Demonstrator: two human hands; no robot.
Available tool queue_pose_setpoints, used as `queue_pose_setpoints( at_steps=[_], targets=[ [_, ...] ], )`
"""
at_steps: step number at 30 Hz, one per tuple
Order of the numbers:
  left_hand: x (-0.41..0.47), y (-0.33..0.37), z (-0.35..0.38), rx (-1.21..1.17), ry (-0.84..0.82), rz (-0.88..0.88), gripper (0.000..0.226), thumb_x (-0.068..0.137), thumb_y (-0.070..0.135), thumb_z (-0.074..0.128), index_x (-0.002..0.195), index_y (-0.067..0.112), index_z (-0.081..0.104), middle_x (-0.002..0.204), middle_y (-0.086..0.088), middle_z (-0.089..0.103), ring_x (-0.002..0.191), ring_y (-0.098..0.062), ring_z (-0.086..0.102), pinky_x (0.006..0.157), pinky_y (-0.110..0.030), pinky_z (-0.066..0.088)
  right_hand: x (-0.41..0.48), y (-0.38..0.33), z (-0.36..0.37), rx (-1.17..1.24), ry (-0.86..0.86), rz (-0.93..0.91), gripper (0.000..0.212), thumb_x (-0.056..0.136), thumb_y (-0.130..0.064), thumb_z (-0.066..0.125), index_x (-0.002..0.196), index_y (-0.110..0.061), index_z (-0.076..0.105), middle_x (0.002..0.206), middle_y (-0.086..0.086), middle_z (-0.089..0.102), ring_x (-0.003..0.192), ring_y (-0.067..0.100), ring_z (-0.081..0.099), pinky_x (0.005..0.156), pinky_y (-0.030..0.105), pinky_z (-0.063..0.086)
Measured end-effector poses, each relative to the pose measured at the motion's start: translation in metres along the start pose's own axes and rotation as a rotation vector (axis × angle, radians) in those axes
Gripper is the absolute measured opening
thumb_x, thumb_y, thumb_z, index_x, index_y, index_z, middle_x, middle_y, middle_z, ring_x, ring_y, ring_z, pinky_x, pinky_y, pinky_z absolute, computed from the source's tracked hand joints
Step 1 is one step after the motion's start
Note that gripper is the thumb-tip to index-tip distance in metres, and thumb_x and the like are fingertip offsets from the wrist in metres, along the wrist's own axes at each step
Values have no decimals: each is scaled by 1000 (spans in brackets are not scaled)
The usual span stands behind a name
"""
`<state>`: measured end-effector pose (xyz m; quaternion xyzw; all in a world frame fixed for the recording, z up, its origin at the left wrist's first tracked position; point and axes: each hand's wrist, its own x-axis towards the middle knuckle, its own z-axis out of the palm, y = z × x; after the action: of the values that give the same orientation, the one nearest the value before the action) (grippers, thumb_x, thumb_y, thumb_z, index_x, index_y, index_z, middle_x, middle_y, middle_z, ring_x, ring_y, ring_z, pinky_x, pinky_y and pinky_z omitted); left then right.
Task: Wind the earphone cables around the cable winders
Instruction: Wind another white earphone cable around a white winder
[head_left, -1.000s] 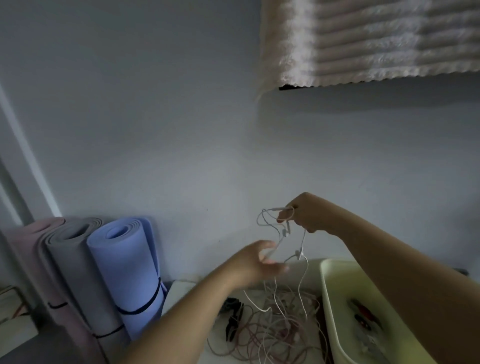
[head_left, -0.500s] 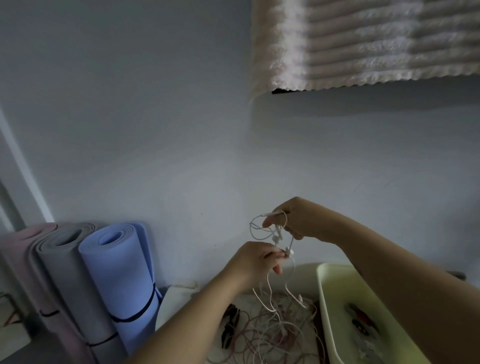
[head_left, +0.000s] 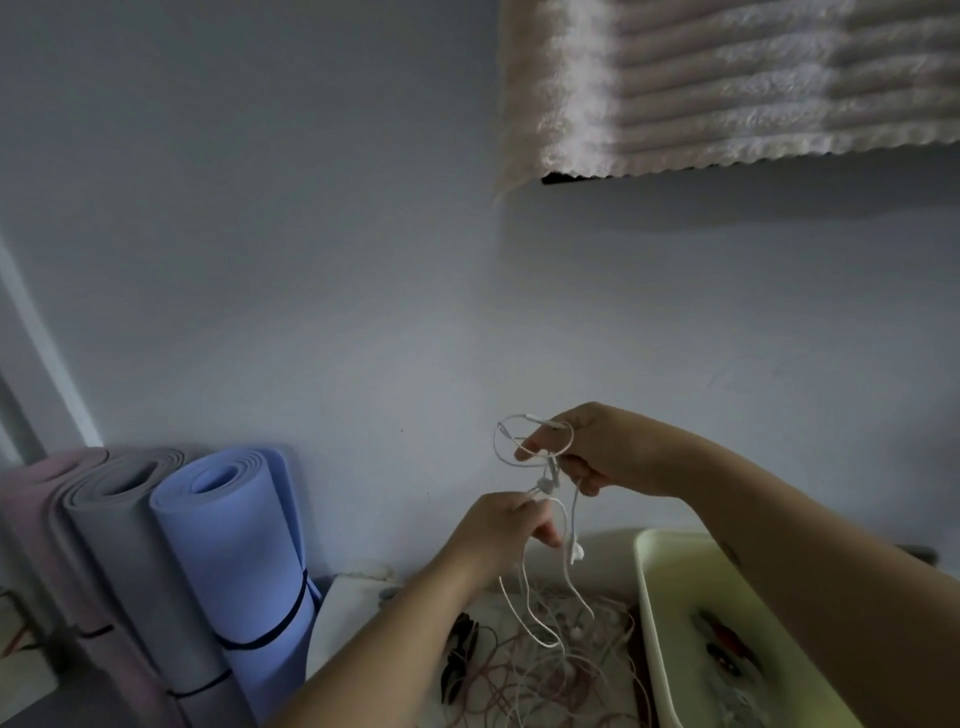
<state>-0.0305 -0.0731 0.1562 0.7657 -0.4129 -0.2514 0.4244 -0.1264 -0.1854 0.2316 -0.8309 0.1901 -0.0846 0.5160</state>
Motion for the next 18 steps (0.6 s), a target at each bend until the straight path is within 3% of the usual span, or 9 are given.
queue_pose_setpoints(
  at_steps=[2, 4, 6, 7, 10, 12, 15, 18],
  targets=[
    [3, -5, 1, 86, -33, -50, 20, 95, 31, 51, 80, 26, 63, 69, 10, 57, 52, 1, 46, 57, -21, 36, 1, -3, -4, 17, 133, -46, 27, 97, -8, 43, 94, -7, 70, 49, -2, 40, 47, 13, 35, 51, 24, 34],
    [7, -11, -2, 109, -36, -76, 14, 97, 29, 51, 103, 24, 63, 90, 7, 60, 77, -8, 57, 70, -22, 40, 2, -4, -10, 147, 242, -87, 30, 99, -9, 40, 88, -5, 67, 51, 1, 42, 47, 14, 37, 50, 24, 34],
    [12, -16, -11, 116, 57, -66, 33, 98, 23, 48, 129, 18, 56, 117, 2, 59, 110, -17, 59, 86, -26, 43, 3, -6, -15, 372, 307, -93, 31, 101, -15, 39, 85, -3, 62, 55, 4, 42, 46, 13, 37, 48, 23, 35],
    [13, -18, -18, 90, 113, -64, 36, 99, 21, 47, 134, 17, 53, 120, -1, 60, 110, -20, 60, 87, -27, 45, 4, -8, -17, 502, 335, -89, 32, 102, -17, 38, 83, -3, 61, 56, 4, 42, 44, 12, 37, 48, 24, 35],
    [11, -26, -38, -96, 202, -103, 26, 99, 15, 48, 121, 15, 61, 92, -4, 63, 69, -12, 58, 73, -25, 47, 6, -18, -22, 870, 400, -83, 37, 103, -21, 36, 76, -6, 57, 55, 2, 45, 41, 11, 39, 52, 25, 34],
    [4, -34, -49, -197, 195, -168, 22, 101, 17, 44, 100, 15, 66, 94, -5, 64, 72, -12, 57, 79, -28, 48, 7, -22, -24, 987, 423, -81, 39, 103, -25, 36, 74, -8, 56, 57, 3, 52, 46, 13, 39, 54, 25, 34],
    [-9, -39, -63, -222, 161, -256, 37, 104, 34, 35, 91, 19, 66, 100, 0, 66, 93, -14, 60, 90, -36, 47, 11, -17, -17, 831, 472, -22, 37, 101, -30, 40, 74, -13, 59, 65, -1, 56, 57, 12, 35, 59, 26, 35],
    [-14, -16, -76, -472, 176, -252, 43, 105, 37, 31, 99, 11, 65, 103, -10, 65, 91, -23, 64, 82, -41, 54, 12, -5, 1, 546, 429, 17, 40, 101, -31, 38, 72, -14, 60, 75, -2, 59, 63, 13, 39, 64, 26, 36]
  ],
)
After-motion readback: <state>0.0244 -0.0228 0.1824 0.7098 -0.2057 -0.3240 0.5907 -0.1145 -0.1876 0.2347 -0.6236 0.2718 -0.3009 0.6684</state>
